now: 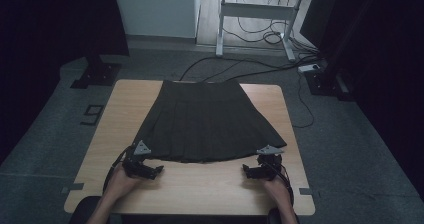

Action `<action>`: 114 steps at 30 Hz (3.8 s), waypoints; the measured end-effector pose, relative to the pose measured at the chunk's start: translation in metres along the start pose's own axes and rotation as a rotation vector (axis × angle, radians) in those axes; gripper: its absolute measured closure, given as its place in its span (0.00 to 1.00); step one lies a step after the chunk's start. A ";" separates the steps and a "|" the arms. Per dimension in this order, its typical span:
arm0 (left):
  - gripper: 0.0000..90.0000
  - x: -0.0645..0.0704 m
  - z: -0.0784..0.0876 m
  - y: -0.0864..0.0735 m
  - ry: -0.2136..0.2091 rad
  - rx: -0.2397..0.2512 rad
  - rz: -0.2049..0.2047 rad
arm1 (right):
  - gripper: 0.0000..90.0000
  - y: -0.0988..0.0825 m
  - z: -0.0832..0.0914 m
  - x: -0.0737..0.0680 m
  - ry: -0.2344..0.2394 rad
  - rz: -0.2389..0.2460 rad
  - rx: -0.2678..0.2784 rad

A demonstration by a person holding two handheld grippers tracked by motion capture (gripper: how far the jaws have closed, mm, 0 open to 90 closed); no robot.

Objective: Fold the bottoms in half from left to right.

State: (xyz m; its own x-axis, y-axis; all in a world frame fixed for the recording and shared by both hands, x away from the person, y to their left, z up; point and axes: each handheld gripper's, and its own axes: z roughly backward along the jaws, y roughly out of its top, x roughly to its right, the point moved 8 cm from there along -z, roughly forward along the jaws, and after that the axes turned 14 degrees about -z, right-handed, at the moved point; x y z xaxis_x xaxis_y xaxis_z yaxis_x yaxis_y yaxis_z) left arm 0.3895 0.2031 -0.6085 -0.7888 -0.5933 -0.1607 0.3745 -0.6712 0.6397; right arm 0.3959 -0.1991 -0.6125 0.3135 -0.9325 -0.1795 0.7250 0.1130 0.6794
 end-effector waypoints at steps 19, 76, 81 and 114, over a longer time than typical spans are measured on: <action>0.16 -0.023 0.046 0.042 0.005 0.152 0.056 | 0.00 0.021 0.014 -0.014 0.023 -0.047 0.021; 0.25 -0.077 -0.019 0.078 0.024 0.046 0.115 | 0.17 0.096 -0.032 0.021 -0.042 -0.092 -0.022; 0.38 -0.102 -0.046 0.076 0.058 0.025 0.155 | 0.15 0.111 -0.057 0.011 -0.061 -0.102 -0.029; 0.38 0.025 -0.006 0.028 0.009 -0.016 0.043 | 0.19 0.021 -0.003 0.011 -0.065 -0.059 -0.064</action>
State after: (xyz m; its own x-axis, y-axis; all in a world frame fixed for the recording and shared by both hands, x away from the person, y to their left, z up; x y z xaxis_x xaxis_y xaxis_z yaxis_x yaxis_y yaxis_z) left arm 0.3834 0.1664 -0.5991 -0.7675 -0.6256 -0.1397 0.4158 -0.6517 0.6344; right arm 0.4163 -0.2059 -0.6025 0.2298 -0.9583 -0.1701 0.7796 0.0766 0.6216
